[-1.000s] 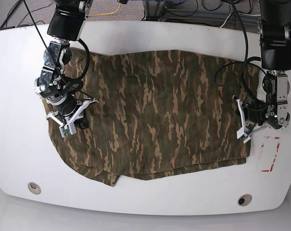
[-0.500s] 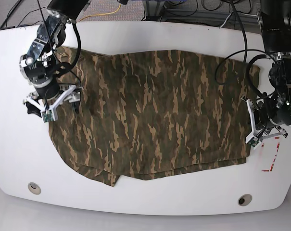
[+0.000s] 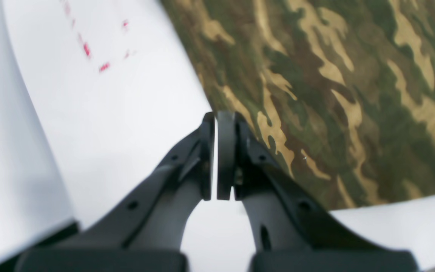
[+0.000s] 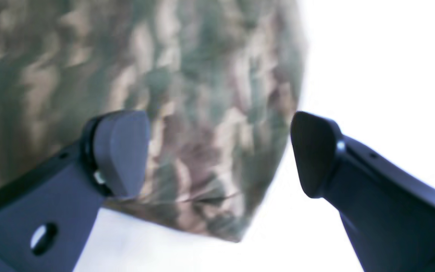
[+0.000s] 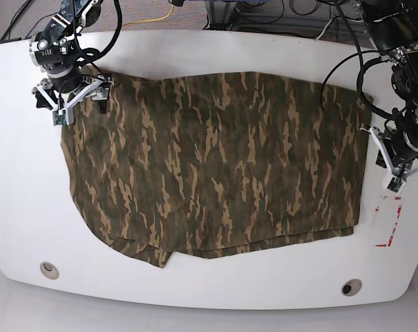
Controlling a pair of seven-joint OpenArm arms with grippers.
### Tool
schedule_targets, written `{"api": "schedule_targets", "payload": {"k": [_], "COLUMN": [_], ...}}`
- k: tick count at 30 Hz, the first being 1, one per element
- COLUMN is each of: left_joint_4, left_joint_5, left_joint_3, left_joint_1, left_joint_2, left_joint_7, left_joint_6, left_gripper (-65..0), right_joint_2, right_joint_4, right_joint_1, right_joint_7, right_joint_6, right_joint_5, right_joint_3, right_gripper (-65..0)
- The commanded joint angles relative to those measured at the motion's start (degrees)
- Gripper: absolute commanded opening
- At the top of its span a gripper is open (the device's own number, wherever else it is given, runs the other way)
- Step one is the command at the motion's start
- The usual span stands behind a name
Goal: Layout the t-shirt on the table in an organized manner, then fold the t-shirt properly
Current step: 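Move both grippers outward to the shirt's shoulder edges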
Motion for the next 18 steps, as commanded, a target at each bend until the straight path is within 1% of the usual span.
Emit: {"api": "schedule_targets", "payload": {"k": [1, 4, 7, 15, 18], "left_joint_4": [1.06, 1.06, 1.06, 1.06, 1.06], "left_joint_5": [-0.09, -0.09, -0.09, -0.09, 0.0], "left_joint_3": [-3.85, -7.45, -8.77, -8.68, -5.78], "left_joint_1": [-0.58, -0.58, -0.58, -0.41, -0.32], "left_joint_2": [1.18, 2.5, 2.76, 2.68, 2.59], "left_joint_7": [-0.55, -0.55, -0.55, -0.47, -0.38], "left_joint_6": [-0.06, -0.06, -0.06, -0.06, -0.06], "left_gripper": [-64.7, -64.7, -64.7, -64.6, -64.6], "right_joint_2": [-0.45, -1.68, -2.21, -2.21, -2.21], "right_joint_4": [1.04, 1.04, 0.86, -3.27, -4.41], "right_joint_1": [-0.18, -0.27, -0.35, -0.35, -0.44], "right_joint_7": [1.16, 1.16, 1.07, 1.07, 1.07], "right_joint_6": [-0.53, -0.53, -0.53, -0.53, -0.53], "right_joint_5": [0.13, 0.22, 0.22, 0.22, 0.22], "right_joint_3": [3.24, 5.87, 7.54, 10.27, 10.36], "right_gripper": [-8.7, -8.7, -8.7, -8.7, -8.9]}}
